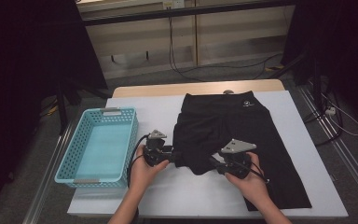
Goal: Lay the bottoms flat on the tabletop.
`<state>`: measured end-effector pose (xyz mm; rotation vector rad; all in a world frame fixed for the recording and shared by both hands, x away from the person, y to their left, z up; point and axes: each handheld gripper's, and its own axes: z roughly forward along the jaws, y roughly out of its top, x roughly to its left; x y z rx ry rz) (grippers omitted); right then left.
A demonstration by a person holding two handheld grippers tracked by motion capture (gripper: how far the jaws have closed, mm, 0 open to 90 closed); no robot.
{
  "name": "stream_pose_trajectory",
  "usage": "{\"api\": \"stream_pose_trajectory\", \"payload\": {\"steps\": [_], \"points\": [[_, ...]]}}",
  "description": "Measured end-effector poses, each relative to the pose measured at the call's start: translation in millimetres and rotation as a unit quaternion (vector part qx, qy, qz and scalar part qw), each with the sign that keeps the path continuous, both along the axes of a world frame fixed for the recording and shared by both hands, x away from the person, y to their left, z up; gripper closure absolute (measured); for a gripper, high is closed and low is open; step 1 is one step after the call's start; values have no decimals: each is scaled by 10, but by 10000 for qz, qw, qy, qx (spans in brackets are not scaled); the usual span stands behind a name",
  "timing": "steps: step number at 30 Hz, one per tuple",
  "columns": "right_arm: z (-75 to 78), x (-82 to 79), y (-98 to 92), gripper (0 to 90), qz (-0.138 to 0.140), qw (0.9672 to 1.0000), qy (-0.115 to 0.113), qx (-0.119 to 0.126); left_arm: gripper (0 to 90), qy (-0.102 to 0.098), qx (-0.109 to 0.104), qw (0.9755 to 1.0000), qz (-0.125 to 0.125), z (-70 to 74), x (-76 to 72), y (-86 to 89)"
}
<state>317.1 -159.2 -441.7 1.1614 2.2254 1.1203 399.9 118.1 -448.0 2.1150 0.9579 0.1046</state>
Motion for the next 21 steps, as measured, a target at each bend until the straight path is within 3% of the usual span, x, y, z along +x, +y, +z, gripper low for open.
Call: {"api": "stream_pose_trajectory", "payload": {"steps": [4, 5, 7, 10, 12, 15, 17, 20, 21], "points": [[21, -7, -24, 555, -9, 10000, -27, 4, 293, -172, 54, 9998, 7, 59, -36, 36], [29, -9, -34, 555, -28, 10000, -39, 6, 274, -131, -1, 9999, -35, 77, -49, 45], [43, -15, -64, 553, -72, 10000, -58, 30, 266, -116, -46, 9999, -112, 112, -85, 59], [56, -30, -112, 545, -140, 9999, -84, 29, 275, -112, 54, 9997, -194, 138, -131, 58], [57, -36, -134, 530, -183, 9998, -78, 42, 353, 121, -19, 9995, -283, 119, -152, 42], [47, -40, -142, 503, -226, 9997, -36, 88, 476, 196, 187, 9988, -411, 56, -175, -15], [40, -43, -129, 502, -199, 9998, -32, 72, 583, 355, 199, 9981, -467, 28, -172, -40], [32, -53, -104, 498, -146, 9999, -23, 46, 781, 588, 172, 9971, -461, 58, -168, -37], [29, -56, -95, 498, -126, 9999, -15, 38, 804, 656, 134, 9966, -476, 95, -168, -26]]}}
